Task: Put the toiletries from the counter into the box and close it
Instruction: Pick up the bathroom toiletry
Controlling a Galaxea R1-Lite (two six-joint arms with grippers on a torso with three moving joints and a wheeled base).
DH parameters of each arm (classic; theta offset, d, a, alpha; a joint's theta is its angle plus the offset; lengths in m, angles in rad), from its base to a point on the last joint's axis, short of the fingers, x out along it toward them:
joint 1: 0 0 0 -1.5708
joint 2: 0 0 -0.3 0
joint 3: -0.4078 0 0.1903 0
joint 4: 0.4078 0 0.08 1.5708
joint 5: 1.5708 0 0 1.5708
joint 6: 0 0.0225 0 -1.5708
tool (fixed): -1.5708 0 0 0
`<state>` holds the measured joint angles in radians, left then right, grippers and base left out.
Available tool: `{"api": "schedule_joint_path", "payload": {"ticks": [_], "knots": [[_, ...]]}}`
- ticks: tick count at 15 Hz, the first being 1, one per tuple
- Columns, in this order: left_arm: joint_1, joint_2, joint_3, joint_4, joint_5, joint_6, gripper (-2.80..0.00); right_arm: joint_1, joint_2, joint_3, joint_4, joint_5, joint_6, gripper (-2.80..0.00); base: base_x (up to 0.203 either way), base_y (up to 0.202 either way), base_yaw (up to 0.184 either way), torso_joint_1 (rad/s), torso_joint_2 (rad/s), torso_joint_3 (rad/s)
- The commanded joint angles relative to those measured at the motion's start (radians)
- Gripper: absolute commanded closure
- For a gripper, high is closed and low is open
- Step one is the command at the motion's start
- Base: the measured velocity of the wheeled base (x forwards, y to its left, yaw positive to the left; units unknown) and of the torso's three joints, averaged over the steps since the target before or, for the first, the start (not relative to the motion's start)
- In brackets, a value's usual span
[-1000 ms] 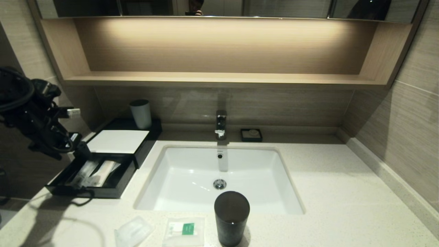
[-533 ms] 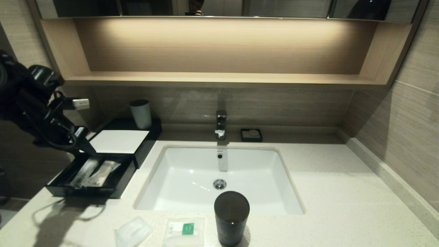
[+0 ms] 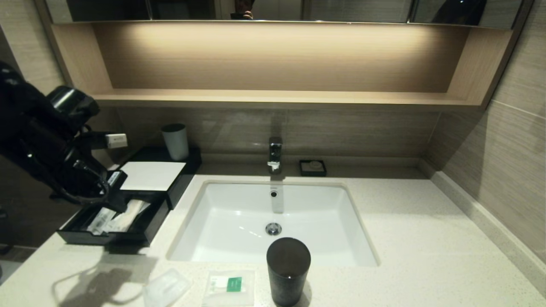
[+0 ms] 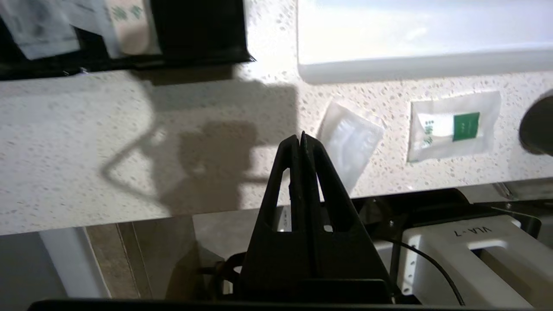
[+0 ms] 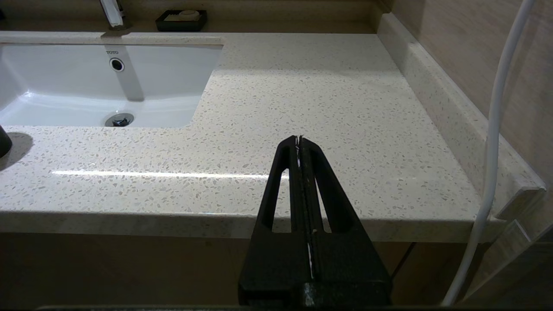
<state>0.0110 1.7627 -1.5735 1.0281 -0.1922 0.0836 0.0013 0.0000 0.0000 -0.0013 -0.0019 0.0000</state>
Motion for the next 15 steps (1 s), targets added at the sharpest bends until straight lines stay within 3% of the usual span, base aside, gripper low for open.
{"api": "schedule_joint_path", "payload": {"ticks": [1,7,10,15], "knots": [[-0.069,-0.071,0.090,0.002,-0.001,-0.050,0.00,0.000,0.000,0.001,0.000,0.000,0.000,0.00,0.000,0.000,0.000,0.000,0.00,0.000],[-0.166,-0.121,0.237,-0.002,-0.001,-0.206,0.00,0.000,0.000,0.001,0.000,0.000,0.000,0.00,0.000,0.000,0.000,0.000,0.00,0.000],[-0.169,-0.140,0.331,-0.012,0.002,-0.220,0.00,0.000,0.000,0.001,0.000,0.000,0.000,0.00,0.000,0.000,0.000,0.000,0.00,0.000],[-0.180,-0.177,0.523,-0.174,0.005,-0.246,0.00,0.000,0.000,0.001,0.000,-0.001,0.000,0.00,0.000,0.000,0.000,0.000,0.00,0.000]]}}
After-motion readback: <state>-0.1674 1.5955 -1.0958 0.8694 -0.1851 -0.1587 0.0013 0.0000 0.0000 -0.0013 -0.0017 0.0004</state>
